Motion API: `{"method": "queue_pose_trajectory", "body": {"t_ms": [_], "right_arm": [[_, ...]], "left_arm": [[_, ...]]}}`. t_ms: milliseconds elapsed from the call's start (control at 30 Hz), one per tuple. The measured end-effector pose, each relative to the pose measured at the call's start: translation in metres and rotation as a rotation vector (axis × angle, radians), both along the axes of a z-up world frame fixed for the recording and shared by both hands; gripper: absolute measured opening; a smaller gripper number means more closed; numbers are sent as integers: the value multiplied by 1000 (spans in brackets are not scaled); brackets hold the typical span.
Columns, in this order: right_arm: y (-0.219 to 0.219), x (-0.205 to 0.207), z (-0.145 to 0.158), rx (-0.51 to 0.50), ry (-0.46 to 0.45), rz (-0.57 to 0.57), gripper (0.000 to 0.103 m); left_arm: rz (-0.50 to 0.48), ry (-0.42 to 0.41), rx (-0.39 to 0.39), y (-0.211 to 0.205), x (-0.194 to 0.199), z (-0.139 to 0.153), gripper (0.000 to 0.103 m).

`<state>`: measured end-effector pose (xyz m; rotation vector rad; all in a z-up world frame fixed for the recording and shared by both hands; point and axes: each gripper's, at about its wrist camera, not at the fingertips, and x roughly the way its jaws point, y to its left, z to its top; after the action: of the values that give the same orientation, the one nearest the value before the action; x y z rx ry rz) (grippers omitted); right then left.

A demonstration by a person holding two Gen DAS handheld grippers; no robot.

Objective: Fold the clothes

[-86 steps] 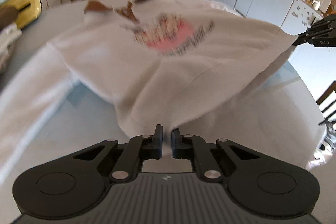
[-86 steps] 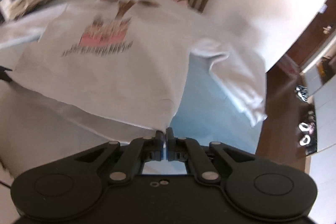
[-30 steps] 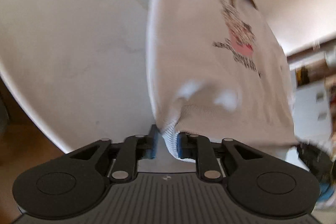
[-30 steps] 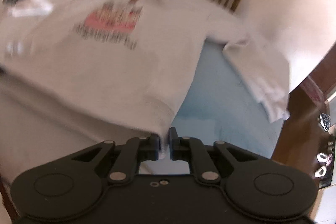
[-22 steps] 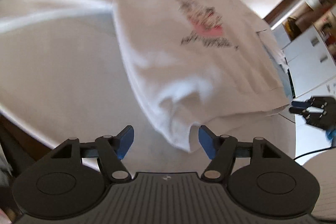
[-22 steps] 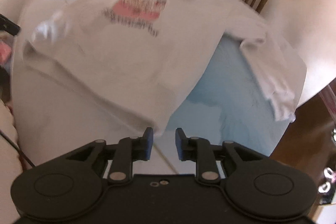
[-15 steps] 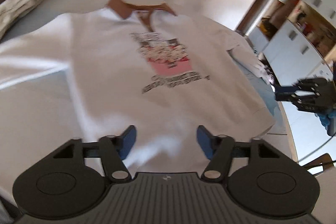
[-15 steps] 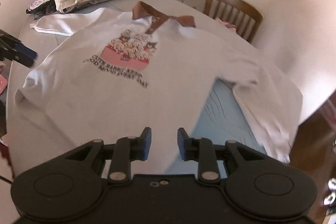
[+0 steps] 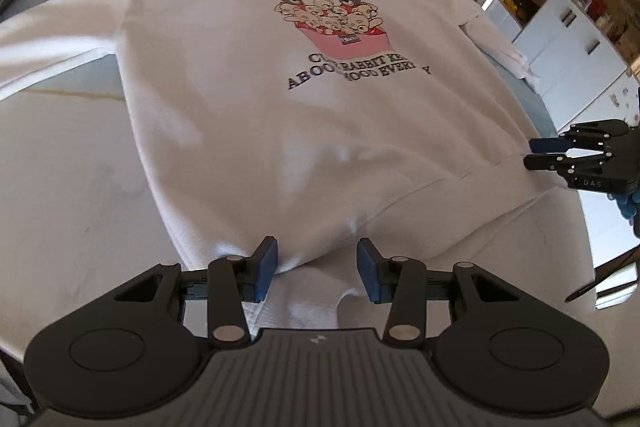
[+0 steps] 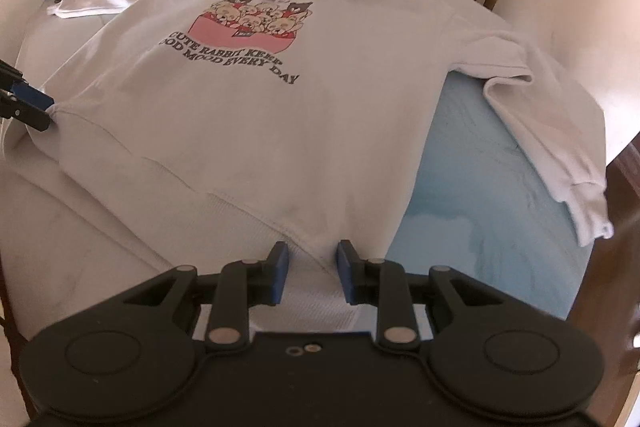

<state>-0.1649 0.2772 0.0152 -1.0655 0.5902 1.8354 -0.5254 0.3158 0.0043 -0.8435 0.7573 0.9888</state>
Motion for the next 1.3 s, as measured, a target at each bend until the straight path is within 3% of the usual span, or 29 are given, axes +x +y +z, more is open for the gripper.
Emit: {"method": "queue_pose_trajectory", "body": {"t_ms": [133,367,600,700,900,1133,1300], "right_arm": [[3,-5,0,1,35,-36,103],[8,-20,3,-17,62,-6,103],[48,47,31,40,64,-143,103],[66,76,41,64,62,-203,103],[137,121,13,80,-73,-382,103],[179,146,-6,4,-30,-405,103],[200,200,-6,-23,-40,-560,103]], "left_arm": [[-68,120,37,-8,2,1,42],[-30,184,-15,-5,-22,10,43],[-66,179,-7,5,-1,30,43],[-86,156,15,10,10,41,57],[-108,143,11,25,35,36,60],[-62,172,-80,26,29,13,60],[-13,149,-101,28,20,10,60]]}}
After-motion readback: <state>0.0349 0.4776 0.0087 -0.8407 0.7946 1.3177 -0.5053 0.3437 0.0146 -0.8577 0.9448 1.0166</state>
